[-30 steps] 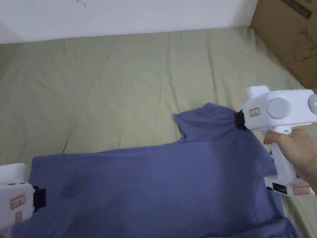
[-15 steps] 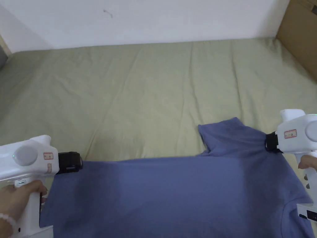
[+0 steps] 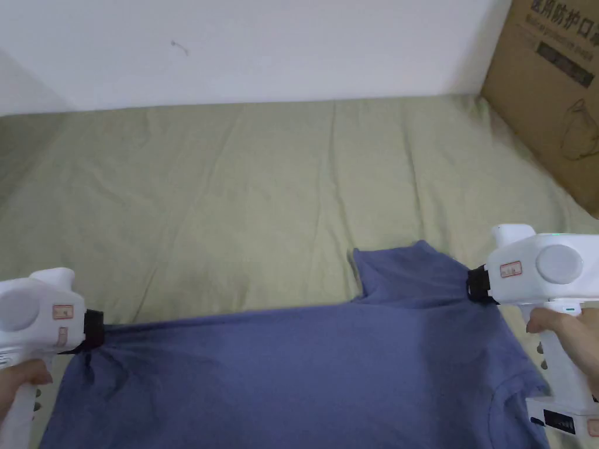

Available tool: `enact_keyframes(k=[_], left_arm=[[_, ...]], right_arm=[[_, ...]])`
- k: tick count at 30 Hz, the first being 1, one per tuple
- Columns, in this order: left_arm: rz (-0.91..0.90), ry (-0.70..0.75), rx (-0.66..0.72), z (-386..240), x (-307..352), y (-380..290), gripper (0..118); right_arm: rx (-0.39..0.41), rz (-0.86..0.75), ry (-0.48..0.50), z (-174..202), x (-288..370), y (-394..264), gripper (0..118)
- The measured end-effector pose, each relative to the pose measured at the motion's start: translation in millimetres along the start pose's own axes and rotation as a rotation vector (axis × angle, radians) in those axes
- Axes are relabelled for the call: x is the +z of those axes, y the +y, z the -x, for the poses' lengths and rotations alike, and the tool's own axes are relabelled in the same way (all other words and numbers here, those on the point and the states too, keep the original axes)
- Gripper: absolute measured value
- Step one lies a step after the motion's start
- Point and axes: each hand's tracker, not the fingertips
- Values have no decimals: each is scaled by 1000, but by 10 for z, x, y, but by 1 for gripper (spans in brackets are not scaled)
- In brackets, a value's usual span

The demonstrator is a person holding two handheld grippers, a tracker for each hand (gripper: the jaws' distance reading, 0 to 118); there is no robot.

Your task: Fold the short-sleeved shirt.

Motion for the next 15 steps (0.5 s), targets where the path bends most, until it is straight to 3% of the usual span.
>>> enact_keyframes(k=[6,11,15], left_arm=[[-90,-47,-6,102,808,-335,1],[-117,-48,-43,90,1369,-989,1],[-92,-50,-82,139,1604,-1629,1]], right_arm=[[14,-33,6,-27,585,-365,2],[-4,-56,28,-140,1153,-974,2],[28,-29,19,-203,1481,-1650,2]])
